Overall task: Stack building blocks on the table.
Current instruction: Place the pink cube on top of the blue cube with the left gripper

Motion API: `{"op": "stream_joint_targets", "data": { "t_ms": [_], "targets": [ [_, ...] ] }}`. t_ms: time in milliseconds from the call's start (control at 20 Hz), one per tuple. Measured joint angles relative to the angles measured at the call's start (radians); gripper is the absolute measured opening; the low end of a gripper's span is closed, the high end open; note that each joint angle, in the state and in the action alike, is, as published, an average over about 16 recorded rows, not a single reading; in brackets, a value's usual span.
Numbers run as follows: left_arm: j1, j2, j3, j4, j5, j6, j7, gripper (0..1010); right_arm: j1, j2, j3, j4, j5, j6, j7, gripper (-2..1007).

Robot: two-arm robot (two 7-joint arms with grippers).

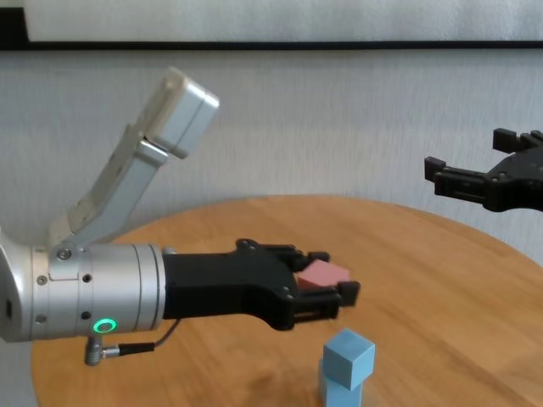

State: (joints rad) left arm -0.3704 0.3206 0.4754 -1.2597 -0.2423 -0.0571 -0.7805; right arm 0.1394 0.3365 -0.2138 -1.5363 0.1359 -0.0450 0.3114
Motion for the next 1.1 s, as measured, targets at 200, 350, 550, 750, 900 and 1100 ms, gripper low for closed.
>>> {"op": "stream_joint_targets", "data": {
  "t_ms": [200,350,550,750,900,1100],
  "targets": [
    [-0.016,0.008,0.028,-0.001,-0.011,0.022,-0.039,541,0.0,0.0,0.0,0.0,0.0,0.0,0.0,1005],
    [-0.025,0.012,0.045,0.006,-0.016,0.024,-0.056,541,0.0,0.0,0.0,0.0,0.0,0.0,0.0,1005],
    [-0.036,0.012,0.059,0.024,-0.022,0.02,-0.063,541,0.0,0.0,0.0,0.0,0.0,0.0,0.0,1005],
    [-0.048,0.007,0.07,0.05,-0.025,0.012,-0.06,541,0.0,0.0,0.0,0.0,0.0,0.0,0.0,1005],
    [-0.058,0.001,0.076,0.07,-0.028,0.004,-0.056,541,0.0,0.0,0.0,0.0,0.0,0.0,0.0,1005],
    [-0.07,-0.006,0.086,0.091,-0.032,-0.006,-0.057,541,0.0,0.0,0.0,0.0,0.0,0.0,0.0,1005]
  ]
}}
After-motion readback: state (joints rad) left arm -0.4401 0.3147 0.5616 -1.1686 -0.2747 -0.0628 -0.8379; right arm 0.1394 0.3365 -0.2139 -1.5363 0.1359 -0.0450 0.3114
